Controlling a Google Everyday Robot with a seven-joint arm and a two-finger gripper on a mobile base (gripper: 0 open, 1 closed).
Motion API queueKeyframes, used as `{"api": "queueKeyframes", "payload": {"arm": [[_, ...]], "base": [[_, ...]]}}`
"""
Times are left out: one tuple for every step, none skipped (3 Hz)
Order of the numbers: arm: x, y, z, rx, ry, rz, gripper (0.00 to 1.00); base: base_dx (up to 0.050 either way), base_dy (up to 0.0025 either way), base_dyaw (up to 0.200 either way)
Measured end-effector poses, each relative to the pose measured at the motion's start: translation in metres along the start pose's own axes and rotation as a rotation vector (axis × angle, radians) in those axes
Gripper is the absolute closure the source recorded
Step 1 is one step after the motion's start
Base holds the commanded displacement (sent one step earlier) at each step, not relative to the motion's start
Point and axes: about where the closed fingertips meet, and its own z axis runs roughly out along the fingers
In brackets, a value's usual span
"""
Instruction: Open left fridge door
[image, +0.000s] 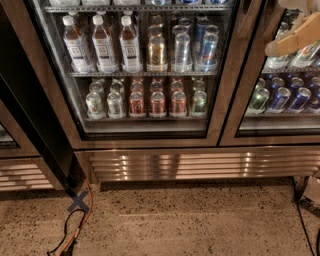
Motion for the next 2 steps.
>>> {"api": "queueKeyframes", "payload": {"arm": [[-0.0256,-0.0265,0.0033,0.022,-0.024,0.031,0.0],[-0.0256,-0.0266,0.0033,0.022,-0.024,0.031,0.0]], "base": [[0.0,0.0,0.0],[0.0,0.0,0.0]]}}
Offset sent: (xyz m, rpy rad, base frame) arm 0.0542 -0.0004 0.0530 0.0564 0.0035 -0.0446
